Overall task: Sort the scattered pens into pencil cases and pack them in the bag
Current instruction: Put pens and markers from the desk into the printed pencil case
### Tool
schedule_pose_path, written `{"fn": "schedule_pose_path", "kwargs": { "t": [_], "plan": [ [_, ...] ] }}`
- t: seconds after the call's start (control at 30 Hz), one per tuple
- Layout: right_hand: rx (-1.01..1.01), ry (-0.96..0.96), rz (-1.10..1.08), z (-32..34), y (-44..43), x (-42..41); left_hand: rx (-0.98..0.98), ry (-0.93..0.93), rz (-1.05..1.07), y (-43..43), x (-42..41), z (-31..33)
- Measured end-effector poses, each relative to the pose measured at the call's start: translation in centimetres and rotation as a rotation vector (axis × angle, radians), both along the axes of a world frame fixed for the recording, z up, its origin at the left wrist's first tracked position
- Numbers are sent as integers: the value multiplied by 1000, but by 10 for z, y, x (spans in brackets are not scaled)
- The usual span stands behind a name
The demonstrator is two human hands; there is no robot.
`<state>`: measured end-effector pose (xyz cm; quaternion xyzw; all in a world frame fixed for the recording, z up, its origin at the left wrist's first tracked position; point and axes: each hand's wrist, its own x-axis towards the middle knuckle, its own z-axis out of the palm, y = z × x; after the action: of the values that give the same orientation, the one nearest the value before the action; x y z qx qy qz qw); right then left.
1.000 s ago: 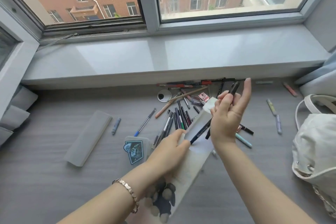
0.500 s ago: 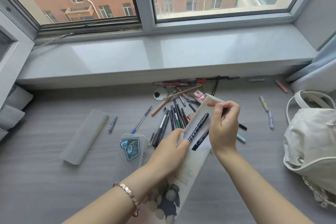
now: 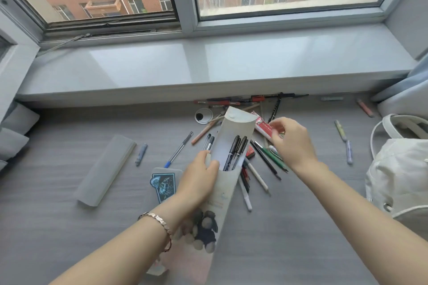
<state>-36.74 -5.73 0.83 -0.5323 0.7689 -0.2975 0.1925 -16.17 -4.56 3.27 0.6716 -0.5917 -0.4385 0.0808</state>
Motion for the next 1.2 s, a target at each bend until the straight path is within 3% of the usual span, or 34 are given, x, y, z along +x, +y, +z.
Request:
{"fn": "schedule_pose_path", "kwargs": {
  "t": [0.07, 0.17, 0.37, 0.47, 0.6, 0.7, 0.83, 1.0, 1.1, 1.2],
  "plan": [
    [189, 124, -27, -17, -19, -14, -8, 9, 19, -4, 0, -2],
    [424, 328, 97, -35, -32, -16, -21, 0, 29, -12, -2, -6],
    [446, 488, 237, -41, -33, -17, 7, -34, 6, -14, -5, -15],
    [435, 296, 229, -43, -28, -24, 21, -21, 22, -12, -6, -18],
    [249, -13, -43, -31, -26, -40, 18, 30, 80, -14, 1, -17],
    [307, 19, -134, -22, -23, -58, 9, 48, 116, -19, 8, -17],
    [513, 230, 78, -28, -19, -53, -4, 47, 115, -19, 10, -17],
    [560, 363, 170, -42, -19, -32, 4, 20, 76, -17, 9, -16],
    [543, 311, 153, -37, -19, -23, 15, 24, 44, -13, 8, -16],
    [329, 43, 76, -11, -16, -12, 26, -10, 3, -13, 7, -13]
  ]
}}
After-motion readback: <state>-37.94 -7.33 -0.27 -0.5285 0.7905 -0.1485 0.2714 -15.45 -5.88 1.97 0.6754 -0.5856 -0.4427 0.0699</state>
